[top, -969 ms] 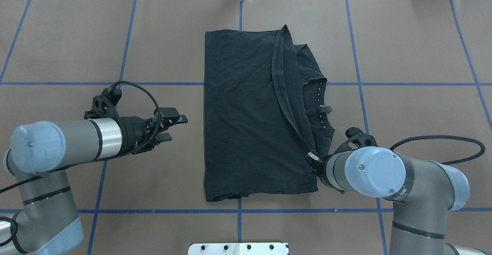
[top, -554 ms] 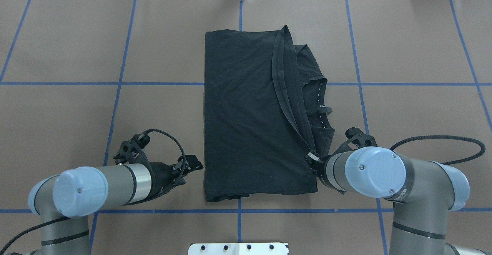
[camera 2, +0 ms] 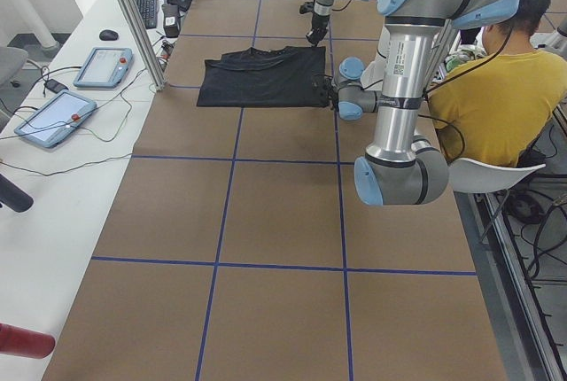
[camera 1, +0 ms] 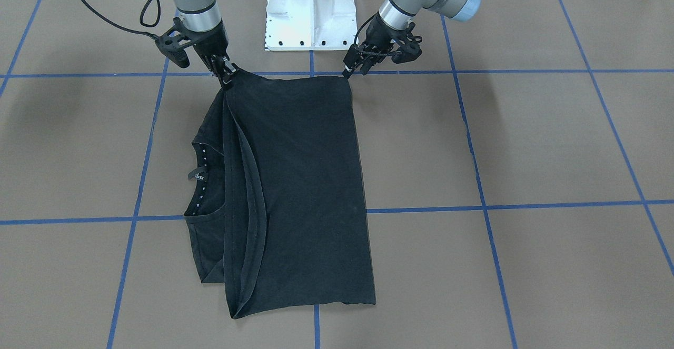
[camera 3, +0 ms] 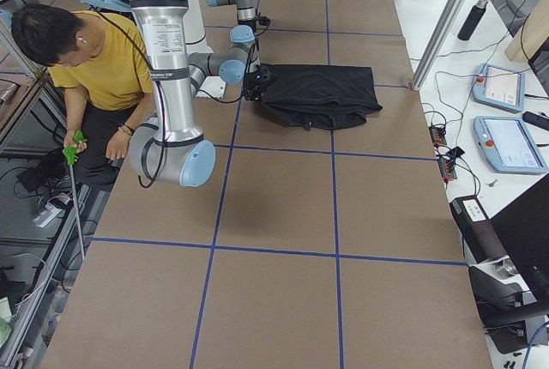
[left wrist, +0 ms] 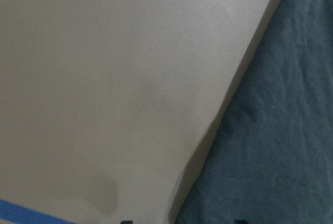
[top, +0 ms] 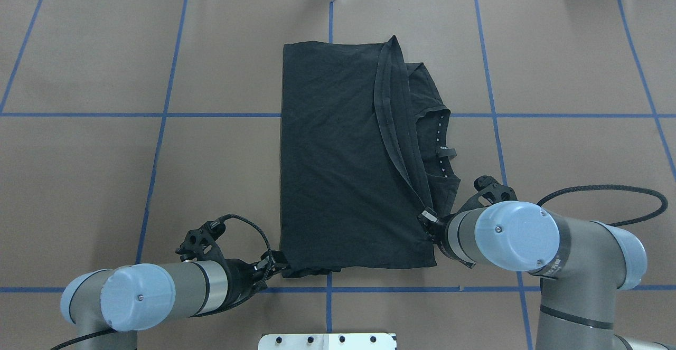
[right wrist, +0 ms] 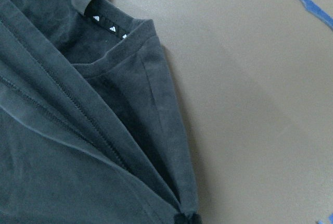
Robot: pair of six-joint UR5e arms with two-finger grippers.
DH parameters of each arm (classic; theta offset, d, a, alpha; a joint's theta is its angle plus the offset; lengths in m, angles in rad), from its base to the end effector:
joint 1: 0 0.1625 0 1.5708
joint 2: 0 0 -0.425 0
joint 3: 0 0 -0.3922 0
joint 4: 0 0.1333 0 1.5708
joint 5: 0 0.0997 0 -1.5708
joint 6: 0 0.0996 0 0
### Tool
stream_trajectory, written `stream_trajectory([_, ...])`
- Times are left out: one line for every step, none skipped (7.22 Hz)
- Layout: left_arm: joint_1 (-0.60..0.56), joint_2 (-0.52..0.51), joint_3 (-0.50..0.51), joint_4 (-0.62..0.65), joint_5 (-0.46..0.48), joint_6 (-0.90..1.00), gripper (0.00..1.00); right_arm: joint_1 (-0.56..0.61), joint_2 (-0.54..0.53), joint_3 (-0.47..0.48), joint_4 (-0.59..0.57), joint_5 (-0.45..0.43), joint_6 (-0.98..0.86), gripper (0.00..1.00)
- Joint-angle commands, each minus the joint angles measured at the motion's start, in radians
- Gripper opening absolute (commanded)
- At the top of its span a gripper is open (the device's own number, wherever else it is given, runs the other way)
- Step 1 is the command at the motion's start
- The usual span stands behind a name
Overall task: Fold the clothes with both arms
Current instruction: 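Move the left gripper down to the shirt's near corner beside the right gripper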
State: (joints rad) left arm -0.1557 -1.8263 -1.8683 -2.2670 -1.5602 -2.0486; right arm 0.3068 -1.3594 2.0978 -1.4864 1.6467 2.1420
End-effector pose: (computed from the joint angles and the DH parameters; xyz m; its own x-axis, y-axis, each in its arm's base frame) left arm 0.5395 -0.2207 0.3046 0.2014 -0.4970 -0.8440 0.2901 0.8533 -0.4333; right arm -0.4576 -0.2769 0.3085 0.4113 0.6958 0.5888 -0.5593 0.7027 -0.4397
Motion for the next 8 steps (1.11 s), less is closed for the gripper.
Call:
stream_trajectory([0.002,-0.03,0.027,0.0,0.0,-0.001,0.68,0.0,-0.001,0.001,0.0,0.001,-0.002,0.0])
stream_trajectory([0.002,-0.034,0.038,0.0,0.0,-0.001,0.66,0.0,-0.001,0.001,0.0,0.001,-0.004,0.0])
stream_trajectory([0.002,-0.036,0.046,0.0,0.0,-0.002,0.63,0.0,-0.001,0.001,0.0,0.001,-0.004,0.0])
stream_trajectory([0.002,-0.039,0.047,0.0,0.0,-0.001,0.57,0.0,-0.001,0.001,0.0,0.001,-0.004,0.0])
stream_trajectory([0.002,-0.041,0.05,0.0,0.0,-0.002,0.45,0.0,-0.001,0.001,0.0,0.001,-0.004,0.0])
stream_trajectory([0.004,-0.044,0.06,0.0,0.0,-0.004,0.41,0.002,-0.003,0.001,0.0,0.001,-0.004,0.0])
stream_trajectory([0.004,-0.054,0.06,0.001,0.0,-0.004,0.2,0.002,-0.003,-0.001,0.0,0.001,-0.004,0.0])
stream_trajectory([0.004,-0.054,0.06,0.001,0.0,-0.004,0.0,0.002,-0.004,-0.001,0.0,0.001,-0.005,0.0])
